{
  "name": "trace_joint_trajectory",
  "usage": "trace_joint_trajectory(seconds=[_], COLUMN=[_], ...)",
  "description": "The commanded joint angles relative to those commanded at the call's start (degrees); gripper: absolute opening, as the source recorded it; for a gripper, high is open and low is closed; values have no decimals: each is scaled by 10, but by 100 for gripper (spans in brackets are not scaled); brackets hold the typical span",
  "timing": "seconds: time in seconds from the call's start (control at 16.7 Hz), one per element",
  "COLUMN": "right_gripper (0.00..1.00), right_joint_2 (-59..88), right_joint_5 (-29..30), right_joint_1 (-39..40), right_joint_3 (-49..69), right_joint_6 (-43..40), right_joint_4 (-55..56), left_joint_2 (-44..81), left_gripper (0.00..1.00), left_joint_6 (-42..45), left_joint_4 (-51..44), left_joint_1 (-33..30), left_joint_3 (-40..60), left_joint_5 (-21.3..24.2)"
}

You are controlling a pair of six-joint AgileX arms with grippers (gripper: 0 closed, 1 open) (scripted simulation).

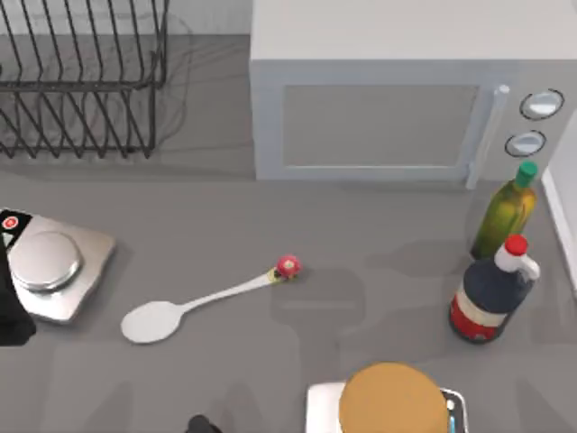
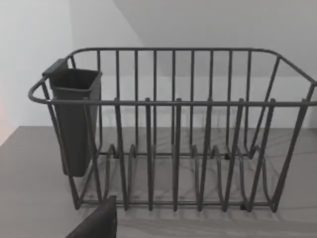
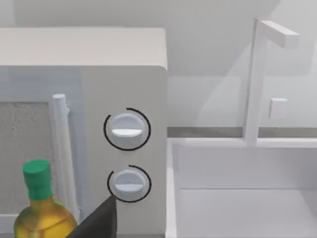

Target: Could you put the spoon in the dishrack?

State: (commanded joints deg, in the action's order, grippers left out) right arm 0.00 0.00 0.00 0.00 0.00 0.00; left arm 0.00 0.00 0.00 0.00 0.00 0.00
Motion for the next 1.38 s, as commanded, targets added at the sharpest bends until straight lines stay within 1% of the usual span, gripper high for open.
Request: trace_joint_trajectory(seconds=[0.24, 0.36, 0.48, 0.66, 1.08, 1.38], right_gripper=[100, 100, 100, 100, 100, 100], right_joint_2=[0, 0, 0, 0, 0, 0], right_joint_5=[0, 0, 0, 0, 0, 0], right_joint_1=[0, 0, 0, 0, 0, 0], right_joint_3=[0, 0, 0, 0, 0, 0], right_joint_6=[0, 0, 0, 0, 0, 0], right_joint_4=[0, 0, 0, 0, 0, 0], left_joint_2=[17, 59, 126, 270, 704, 953], left_gripper=[100, 100, 100, 100, 100, 100], left_joint_6=[7, 21, 43, 85, 200, 272], left_joint_4=[-13, -42, -84, -166, -398, -541], left_joint_1=[-8, -24, -47, -90, -207, -282], left_joint_3=[17, 58, 119, 236, 542, 737], left_joint_5=[1, 2, 2, 2, 2, 3])
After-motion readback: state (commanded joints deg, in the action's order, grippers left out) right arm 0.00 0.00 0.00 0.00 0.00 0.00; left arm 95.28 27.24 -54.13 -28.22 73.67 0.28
